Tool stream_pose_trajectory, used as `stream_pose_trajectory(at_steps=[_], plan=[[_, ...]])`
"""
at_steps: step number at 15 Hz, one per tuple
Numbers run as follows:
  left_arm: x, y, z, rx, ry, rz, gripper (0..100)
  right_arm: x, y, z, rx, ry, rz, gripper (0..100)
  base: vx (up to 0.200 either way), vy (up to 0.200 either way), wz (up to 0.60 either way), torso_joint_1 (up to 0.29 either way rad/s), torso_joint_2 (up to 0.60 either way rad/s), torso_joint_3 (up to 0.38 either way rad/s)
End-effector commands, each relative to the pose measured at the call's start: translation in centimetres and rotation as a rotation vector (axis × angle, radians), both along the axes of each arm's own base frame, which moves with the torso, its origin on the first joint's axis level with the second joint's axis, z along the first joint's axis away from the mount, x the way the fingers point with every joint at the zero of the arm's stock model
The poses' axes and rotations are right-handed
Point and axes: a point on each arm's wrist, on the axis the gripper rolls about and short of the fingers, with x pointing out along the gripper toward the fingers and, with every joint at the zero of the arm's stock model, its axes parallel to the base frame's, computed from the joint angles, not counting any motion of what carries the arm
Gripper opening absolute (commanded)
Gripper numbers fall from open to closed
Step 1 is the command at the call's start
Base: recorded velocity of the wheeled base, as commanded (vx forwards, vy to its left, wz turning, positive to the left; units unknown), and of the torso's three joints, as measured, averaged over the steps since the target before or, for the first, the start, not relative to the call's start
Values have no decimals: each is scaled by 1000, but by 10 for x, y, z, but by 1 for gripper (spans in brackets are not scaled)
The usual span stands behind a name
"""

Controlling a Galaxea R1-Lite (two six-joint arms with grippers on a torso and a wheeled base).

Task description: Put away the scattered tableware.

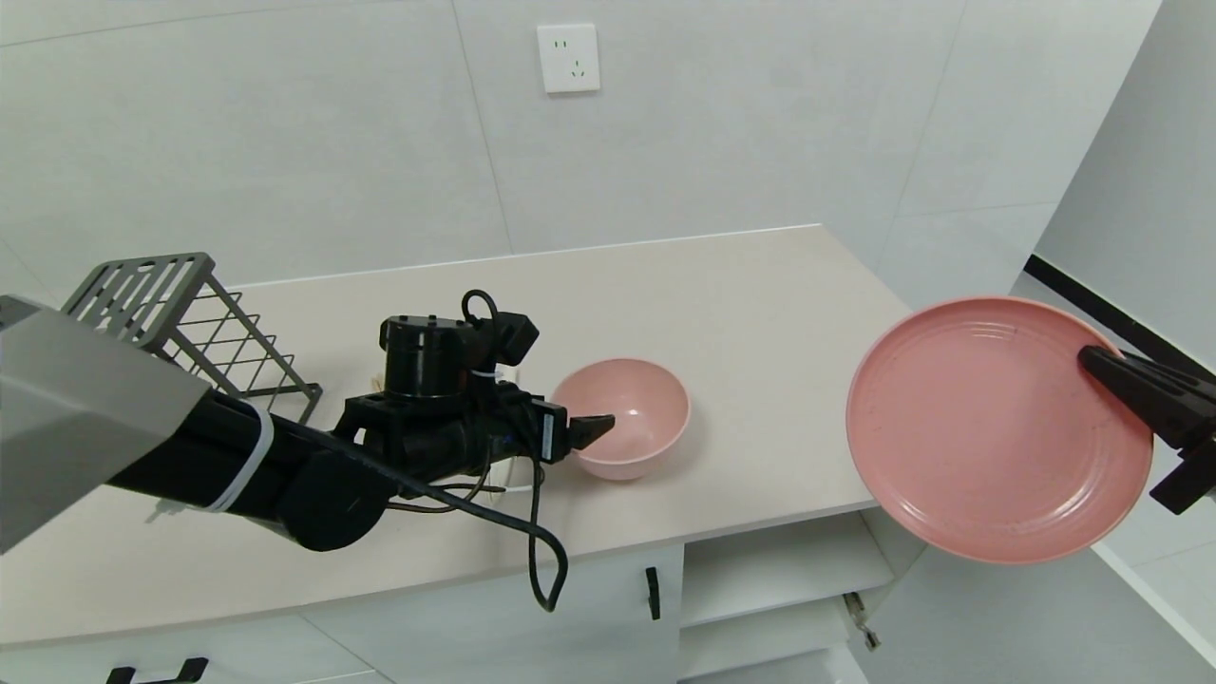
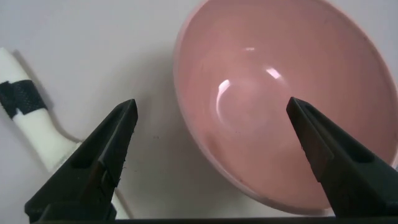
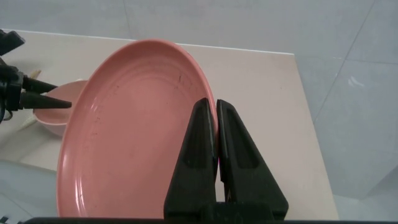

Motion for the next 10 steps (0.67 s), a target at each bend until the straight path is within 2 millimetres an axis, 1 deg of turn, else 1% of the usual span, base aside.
stream_pose_trajectory(at_steps=[1,6,7,8,10], plan=[[0,-4,-3,3,9,-10,100,0,0,0,-1,1,1,0,0,0,0,0,0,0],[-6,-4,-11,19,37,-10,100,1,0,2,0,-8,1,0,0,0,0,0,0,0],[-8,-5,-11,22,37,-9,0,1,0,2,1,-10,0,0,0,0,0,0,0,0],[-8,-5,-11,22,37,-11,0,1,0,2,1,-10,0,0,0,0,0,0,0,0],[-10,-5,-4,14,17,-14,0,0,0,3,0,-12,0,0,0,0,0,0,0,0]])
